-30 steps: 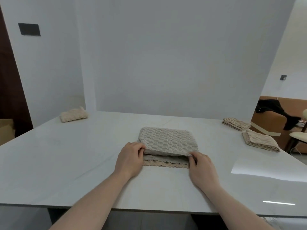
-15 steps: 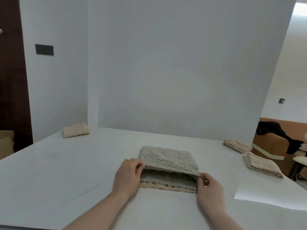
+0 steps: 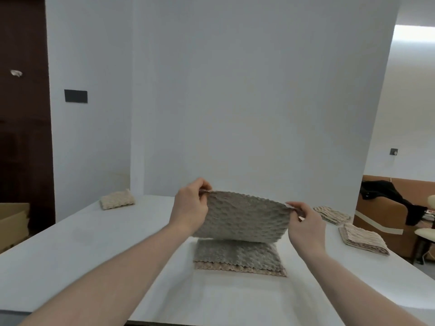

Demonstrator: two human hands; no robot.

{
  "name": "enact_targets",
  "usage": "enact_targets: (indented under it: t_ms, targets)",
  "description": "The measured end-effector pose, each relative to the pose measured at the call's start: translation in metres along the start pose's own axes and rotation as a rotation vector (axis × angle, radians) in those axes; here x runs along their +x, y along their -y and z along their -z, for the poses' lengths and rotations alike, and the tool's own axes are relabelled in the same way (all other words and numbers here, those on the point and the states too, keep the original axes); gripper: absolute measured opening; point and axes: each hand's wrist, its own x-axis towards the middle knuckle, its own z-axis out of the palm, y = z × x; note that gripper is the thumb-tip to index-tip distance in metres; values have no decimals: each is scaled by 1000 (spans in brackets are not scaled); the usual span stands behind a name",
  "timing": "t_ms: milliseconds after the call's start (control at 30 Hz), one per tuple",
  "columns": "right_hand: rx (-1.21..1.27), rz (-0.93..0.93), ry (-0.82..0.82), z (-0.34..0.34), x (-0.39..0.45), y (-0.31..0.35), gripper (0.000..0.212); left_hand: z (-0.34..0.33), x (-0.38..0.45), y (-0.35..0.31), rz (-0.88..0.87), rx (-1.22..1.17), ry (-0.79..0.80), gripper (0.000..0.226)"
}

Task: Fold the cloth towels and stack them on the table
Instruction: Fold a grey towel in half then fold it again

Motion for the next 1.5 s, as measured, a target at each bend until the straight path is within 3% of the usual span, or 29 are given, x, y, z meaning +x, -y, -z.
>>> enact_targets:
  t_ms: [267,400,533,700,967,1233,1500]
  targets:
    - [108,130,-37,41,-22,50,11,80,-9,-48,-114,18,-78,7]
    - [116,152,-36,56,-36,62,7,107,-22,-56,-115,70,-58,11]
    - [41,174,-12,61,-44,62,16,114,-32,-47,-80,128,4,21]
    - [-23,139,79,53,-45,48,33,102,-36,-31,28,246,78,32]
    - [-176,-14,179,28,-37,-4,26,51,-43,2,223,418,215,33]
    - [-192,-120,214,-1,-24,-39,22,1,-34,32,333,377,234,35]
    - [-225,-84,203,-28,-5,-65,15,-24,-22,59,358,303,231,17]
